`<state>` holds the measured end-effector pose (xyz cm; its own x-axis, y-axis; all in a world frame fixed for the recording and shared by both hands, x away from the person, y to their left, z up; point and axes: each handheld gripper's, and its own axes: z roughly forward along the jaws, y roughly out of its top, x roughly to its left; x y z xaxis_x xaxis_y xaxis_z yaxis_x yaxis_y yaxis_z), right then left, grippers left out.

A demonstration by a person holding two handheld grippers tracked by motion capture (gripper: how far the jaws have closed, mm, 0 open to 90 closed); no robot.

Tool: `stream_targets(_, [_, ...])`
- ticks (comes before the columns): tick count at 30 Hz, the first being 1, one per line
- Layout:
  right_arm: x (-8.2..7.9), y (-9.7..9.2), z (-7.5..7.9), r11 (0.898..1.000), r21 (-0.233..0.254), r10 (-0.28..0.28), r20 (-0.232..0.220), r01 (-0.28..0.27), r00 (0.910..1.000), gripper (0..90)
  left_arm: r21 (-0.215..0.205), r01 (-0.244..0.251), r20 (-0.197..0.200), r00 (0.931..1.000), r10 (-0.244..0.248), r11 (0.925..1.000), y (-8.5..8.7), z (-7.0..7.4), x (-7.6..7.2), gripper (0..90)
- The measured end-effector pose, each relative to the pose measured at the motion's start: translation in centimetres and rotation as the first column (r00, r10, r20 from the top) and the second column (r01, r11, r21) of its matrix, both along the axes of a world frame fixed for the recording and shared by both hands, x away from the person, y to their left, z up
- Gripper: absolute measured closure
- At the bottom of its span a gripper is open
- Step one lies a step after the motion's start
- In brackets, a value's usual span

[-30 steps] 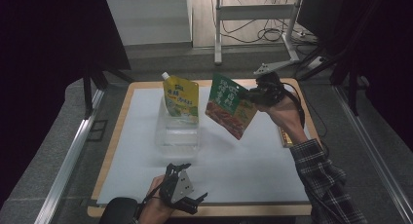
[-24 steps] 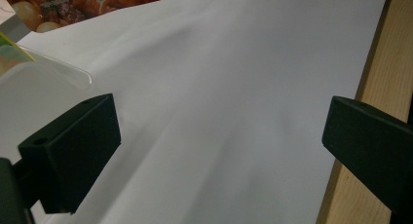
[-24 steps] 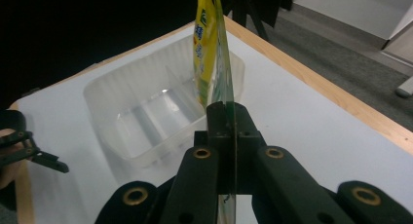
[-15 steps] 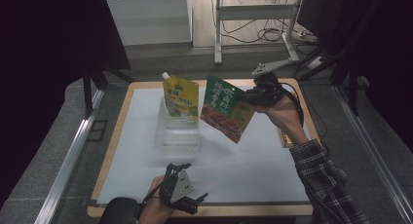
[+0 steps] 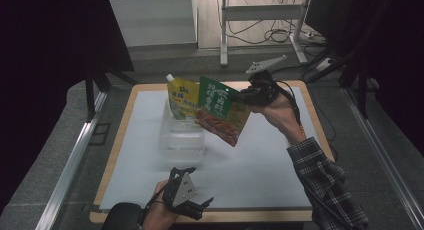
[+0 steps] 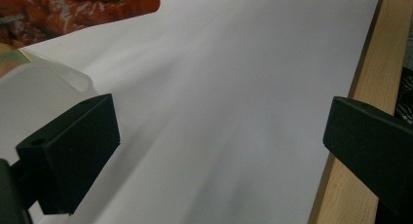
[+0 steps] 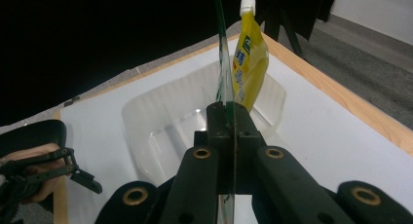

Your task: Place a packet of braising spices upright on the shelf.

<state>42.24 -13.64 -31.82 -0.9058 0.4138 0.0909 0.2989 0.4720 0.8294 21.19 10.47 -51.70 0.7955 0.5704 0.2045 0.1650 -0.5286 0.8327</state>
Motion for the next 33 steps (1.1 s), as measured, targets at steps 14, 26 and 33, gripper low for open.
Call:
stream_targets(14, [1.1,2.9,0.0,0.999,0.018,0.034,-0.008,-0.034,0.9994,89.2,-0.014,0.003,-0.013,0.9999,-0.003,0.9999,0.0,0.0,0.0,0.0])
stream_targets(26, [2.3,5.4,-0.2,0.999,0.022,0.047,-0.022,-0.047,0.9987,89.2,-0.016,0.006,-0.011,0.9999,-0.006,0.9999,0.0,0.1,-0.1,0.0])
stream_targets(33, [2.9,6.9,-0.2,0.998,0.032,0.046,-0.020,-0.045,0.9988,89.2,-0.018,0.007,-0.009,0.9999,-0.008,0.9998,0.0,0.1,-0.1,0.0])
